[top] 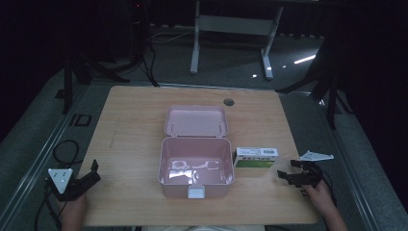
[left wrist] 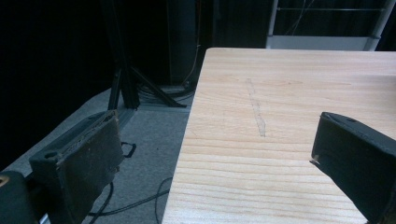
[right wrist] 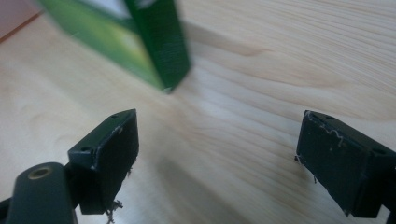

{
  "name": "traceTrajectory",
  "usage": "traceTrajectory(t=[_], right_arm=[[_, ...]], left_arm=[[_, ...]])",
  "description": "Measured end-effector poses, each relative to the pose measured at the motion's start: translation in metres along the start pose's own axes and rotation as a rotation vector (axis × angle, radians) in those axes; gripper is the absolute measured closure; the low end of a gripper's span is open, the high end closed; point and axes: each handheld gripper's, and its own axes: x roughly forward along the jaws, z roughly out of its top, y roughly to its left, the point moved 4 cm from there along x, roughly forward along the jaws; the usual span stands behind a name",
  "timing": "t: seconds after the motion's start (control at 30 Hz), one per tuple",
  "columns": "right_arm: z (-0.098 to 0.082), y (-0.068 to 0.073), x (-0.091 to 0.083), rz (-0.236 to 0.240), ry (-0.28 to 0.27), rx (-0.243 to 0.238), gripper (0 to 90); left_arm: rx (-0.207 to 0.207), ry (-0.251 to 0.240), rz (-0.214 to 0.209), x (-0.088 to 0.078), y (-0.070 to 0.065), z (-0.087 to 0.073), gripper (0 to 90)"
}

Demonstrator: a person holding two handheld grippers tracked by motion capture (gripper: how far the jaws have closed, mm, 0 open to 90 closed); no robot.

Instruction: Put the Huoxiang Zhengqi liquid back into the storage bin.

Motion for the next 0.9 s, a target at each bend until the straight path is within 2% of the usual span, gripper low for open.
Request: traceTrajectory(t=[0.07,0.13,0.3,0.43,0.5,0.57,0.6,0.73,0.77,0.8,0.9], right_arm=[[0.001,0.004,0.000,0.051,0.027,-0.040,12.5],[0.002,0.007,0.000,0.078,0.052,-0.080,12.4],[0.003,0.019,0.000,0.164,0.157,-0.178,12.1],[0.004,0.030,-0.001,0.196,0.245,-0.249,12.0],[0.006,0.034,-0.002,0.184,0.271,-0.286,11.5],[0.008,0.035,-0.003,0.188,0.281,-0.294,11.5],[0.012,0.039,-0.005,0.189,0.318,-0.327,12.2],[0.016,0.050,-0.007,0.201,0.444,-0.392,12.3],[0.016,0.050,-0.007,0.201,0.444,-0.392,12.3],[0.018,0.056,-0.006,0.205,0.505,-0.437,12.2],[0.022,0.062,-0.006,0.200,0.562,-0.479,12.2]], left_arm=[[0.001,0.001,0.000,0.000,0.000,0.000,2.1],[0.000,0.001,-0.001,0.000,0.000,0.000,2.1],[-0.001,0.000,-0.001,0.000,0.000,0.000,2.1],[0.000,0.002,-0.001,0.000,0.000,0.000,2.1],[-0.002,0.002,-0.001,0.000,0.000,0.000,2.1],[-0.002,0.002,-0.001,0.000,0.000,0.000,2.1],[-0.011,-0.002,-0.004,0.000,0.001,0.000,2.1],[0.000,0.001,-0.007,0.000,0.000,0.000,2.1],[0.000,0.001,-0.007,0.000,0.000,0.000,2.1],[-0.003,0.001,-0.008,0.000,0.000,0.000,2.1],[-0.001,0.001,-0.008,0.000,0.000,0.000,2.1]])
